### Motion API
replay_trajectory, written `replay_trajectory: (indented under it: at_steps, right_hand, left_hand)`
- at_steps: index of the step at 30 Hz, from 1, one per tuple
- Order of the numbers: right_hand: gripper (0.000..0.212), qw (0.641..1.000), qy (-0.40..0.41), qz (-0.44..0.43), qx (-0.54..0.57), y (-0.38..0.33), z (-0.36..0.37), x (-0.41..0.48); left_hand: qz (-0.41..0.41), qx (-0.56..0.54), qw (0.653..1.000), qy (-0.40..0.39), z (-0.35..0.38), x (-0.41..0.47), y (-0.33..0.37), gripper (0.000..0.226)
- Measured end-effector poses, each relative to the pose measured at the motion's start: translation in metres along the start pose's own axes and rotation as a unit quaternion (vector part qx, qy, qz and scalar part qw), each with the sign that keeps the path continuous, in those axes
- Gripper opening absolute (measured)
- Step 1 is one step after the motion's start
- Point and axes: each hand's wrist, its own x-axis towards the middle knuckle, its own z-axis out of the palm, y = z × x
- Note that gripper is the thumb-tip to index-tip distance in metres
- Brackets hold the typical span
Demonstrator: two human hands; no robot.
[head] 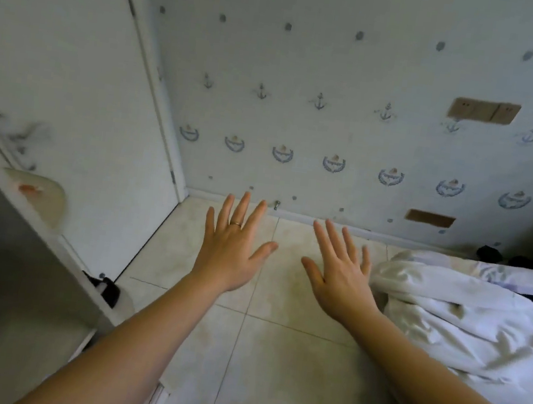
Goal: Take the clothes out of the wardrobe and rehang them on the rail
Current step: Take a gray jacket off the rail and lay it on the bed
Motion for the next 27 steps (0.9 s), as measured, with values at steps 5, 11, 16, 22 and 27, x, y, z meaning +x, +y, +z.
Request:
replay_trajectory:
  at_steps: [5, 11, 16, 22, 27]
  right_hand:
    - [0.072, 0.992, 0.099, -0.082, -0.020, -0.080, -0.065, 0.015]
    - [0.072, 0.962, 0.191, -0.195, -0.023, -0.192, -0.150, 0.036]
    - [0.070, 0.920, 0.271, -0.284, -0.011, -0.304, -0.209, 0.054]
    - [0.071, 0.870, 0.353, -0.343, -0.015, -0.436, -0.259, 0.074]
    - [0.067, 0.820, 0.396, -0.413, -0.021, -0.533, -0.294, 0.088]
  left_hand:
    - [0.005, 0.061, 0.992, 0.108, -0.097, -0.014, -0.033, 0.080]
    - [0.017, 0.137, 0.960, 0.245, -0.244, -0.035, -0.081, 0.080]
    - [0.012, 0.214, 0.914, 0.344, -0.366, -0.066, -0.136, 0.078]
    - [-0.013, 0.282, 0.857, 0.432, -0.483, -0.104, -0.204, 0.073]
    - [-0.028, 0.279, 0.824, 0.492, -0.559, -0.135, -0.262, 0.075]
